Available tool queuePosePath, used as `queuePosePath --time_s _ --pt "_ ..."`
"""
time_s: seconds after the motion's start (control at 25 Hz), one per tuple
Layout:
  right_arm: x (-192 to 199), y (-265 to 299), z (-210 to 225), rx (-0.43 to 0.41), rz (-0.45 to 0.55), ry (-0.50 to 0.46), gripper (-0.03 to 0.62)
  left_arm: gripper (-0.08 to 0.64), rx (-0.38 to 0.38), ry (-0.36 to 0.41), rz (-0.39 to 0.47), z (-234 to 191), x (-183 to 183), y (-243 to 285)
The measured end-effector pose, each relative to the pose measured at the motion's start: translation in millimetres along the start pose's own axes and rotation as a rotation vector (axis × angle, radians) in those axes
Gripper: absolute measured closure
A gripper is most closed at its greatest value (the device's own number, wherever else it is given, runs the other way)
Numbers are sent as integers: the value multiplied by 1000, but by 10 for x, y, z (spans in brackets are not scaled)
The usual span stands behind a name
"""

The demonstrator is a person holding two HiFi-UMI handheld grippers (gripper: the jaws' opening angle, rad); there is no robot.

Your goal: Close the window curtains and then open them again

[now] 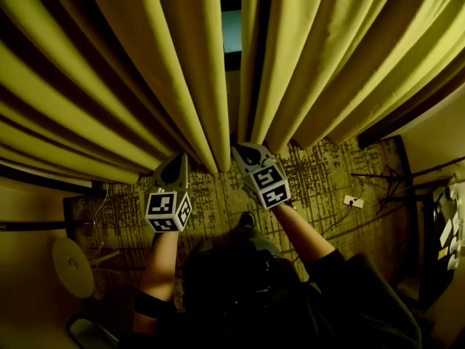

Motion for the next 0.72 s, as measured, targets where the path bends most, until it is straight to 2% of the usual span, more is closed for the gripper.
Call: queuePosePath --time_s 0.2,0.24,0.32,0.44,0.64,0.72 --pt "-26 235 201 -8 -4 7 592 560 -15 13 1 -40 -171 280" --pt "-48 262 201 -8 -5 11 592 528 -16 8 2 -72 -200 316" --pt "-91 340 232 7 1 10 592 371 -15 -5 12 -168 -264 424" --pt "-98 434 317 63 9 13 592 179 -23 1 27 -315 -358 615" --pt "-36 463 426 142 -7 52 592 -43 -79 56 49 -499 -631 904" --pt "-66 496 476 158 -9 53 592 -44 -91 60 55 -562 -745 1057"
Point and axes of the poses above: the fingertips, and each gripper's own axes: y forward along the fingers, z to its right, x out of its underside, the point moved 9 cm from there along -y, backward along the fingers, and after that the axes turned 9 degrees about x, right-handed, at the moved point
